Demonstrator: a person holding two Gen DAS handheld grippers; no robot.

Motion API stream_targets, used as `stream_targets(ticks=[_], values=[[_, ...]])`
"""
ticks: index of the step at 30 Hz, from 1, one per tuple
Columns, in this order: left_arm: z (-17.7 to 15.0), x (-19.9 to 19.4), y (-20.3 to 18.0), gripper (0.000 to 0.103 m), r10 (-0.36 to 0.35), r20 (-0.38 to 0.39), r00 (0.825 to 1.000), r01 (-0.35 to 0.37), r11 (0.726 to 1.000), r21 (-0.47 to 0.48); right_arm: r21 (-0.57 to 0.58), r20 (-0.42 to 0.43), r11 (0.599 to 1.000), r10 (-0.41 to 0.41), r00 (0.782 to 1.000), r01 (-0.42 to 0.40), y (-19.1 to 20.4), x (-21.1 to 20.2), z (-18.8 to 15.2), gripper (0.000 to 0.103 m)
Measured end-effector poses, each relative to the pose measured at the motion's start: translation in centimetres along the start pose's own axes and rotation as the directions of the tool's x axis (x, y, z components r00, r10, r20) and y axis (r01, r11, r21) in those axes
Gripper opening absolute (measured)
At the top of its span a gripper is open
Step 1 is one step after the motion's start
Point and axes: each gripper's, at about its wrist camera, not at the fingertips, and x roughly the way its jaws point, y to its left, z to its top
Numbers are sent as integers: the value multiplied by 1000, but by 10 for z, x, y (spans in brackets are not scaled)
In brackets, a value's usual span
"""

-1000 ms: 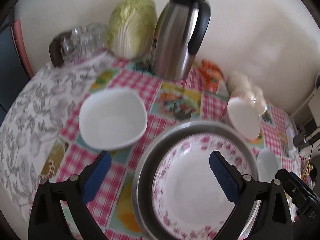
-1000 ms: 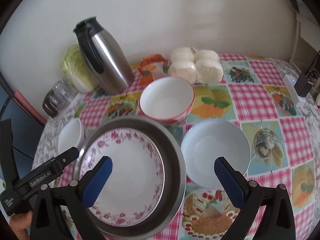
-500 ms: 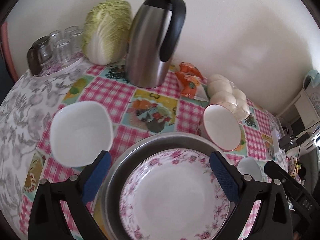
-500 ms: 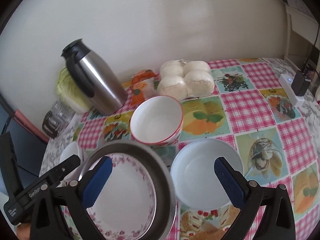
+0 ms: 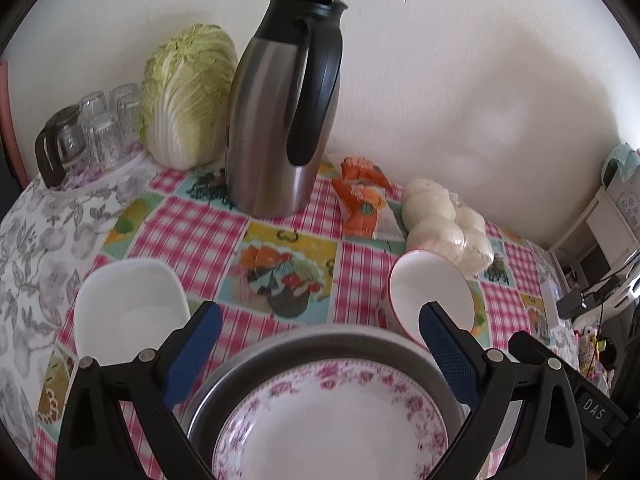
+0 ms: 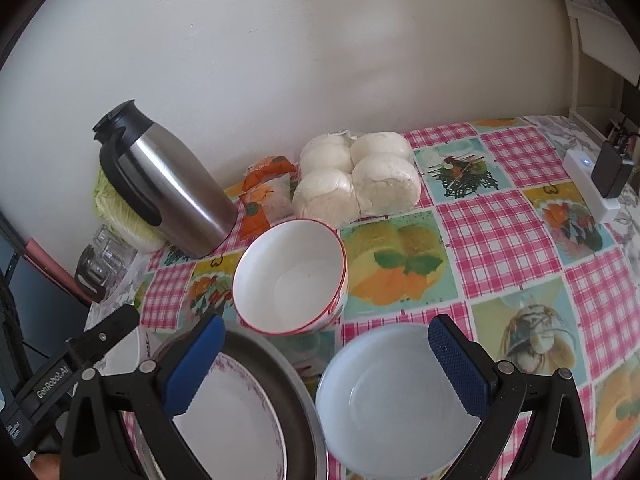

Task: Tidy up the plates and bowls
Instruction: 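Raise both grippers and move them to the red-rimmed white bowl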

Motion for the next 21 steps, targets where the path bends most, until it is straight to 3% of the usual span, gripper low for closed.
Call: stream_targets(ticks=[10, 21], values=[[2, 18, -12, 99, 3, 15, 1000, -4, 999, 34, 20, 24, 999, 25, 999, -26, -7, 20, 14, 103], [22, 48, -31, 99, 31, -104, 994, -25, 998, 63, 38, 31, 998, 46, 998, -47, -16, 33, 24, 103]])
